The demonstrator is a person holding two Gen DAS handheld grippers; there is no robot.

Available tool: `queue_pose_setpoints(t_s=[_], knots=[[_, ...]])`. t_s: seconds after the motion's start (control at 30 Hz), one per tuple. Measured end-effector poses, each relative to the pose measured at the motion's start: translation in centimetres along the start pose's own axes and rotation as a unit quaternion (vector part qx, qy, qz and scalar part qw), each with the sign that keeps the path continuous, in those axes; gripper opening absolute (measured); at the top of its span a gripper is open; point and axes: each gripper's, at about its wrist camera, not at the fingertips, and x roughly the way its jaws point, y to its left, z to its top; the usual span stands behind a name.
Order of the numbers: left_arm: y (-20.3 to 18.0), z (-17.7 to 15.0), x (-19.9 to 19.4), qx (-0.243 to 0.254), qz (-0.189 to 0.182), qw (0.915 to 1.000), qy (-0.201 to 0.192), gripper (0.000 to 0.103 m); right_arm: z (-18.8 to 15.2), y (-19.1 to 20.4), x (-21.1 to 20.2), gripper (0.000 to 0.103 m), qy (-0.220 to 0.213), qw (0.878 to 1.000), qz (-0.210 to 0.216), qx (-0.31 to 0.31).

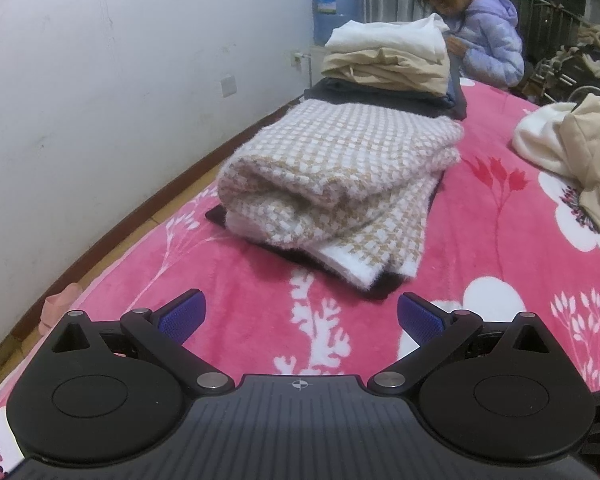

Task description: Fold clothes

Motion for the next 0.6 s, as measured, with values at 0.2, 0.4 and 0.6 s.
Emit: queue_pose_setpoints(t_s=[0.2, 0.4, 0.6], knots=[[0.16, 0.07, -0.04, -0.002, 0.002, 1.0000, -0.001, 0.103, 0.15, 0.02, -0.23, 0.103, -0.002, 1.000, -0.007, -0.001], [0.35, 0.01, -0.36, -0.004, 0.004, 1.0000, -0.003, 0.103, 0.29, 0.23, -0.52, 0.103, -0.003, 1.000, -0.010, -0.003], [0.73, 0.07, -0.59, -0.008, 0.010, 0.9999, -0.004, 0.103, 0.27, 0.49, -0.56, 0.103, -0.002, 1.000, -0.012, -0.005]])
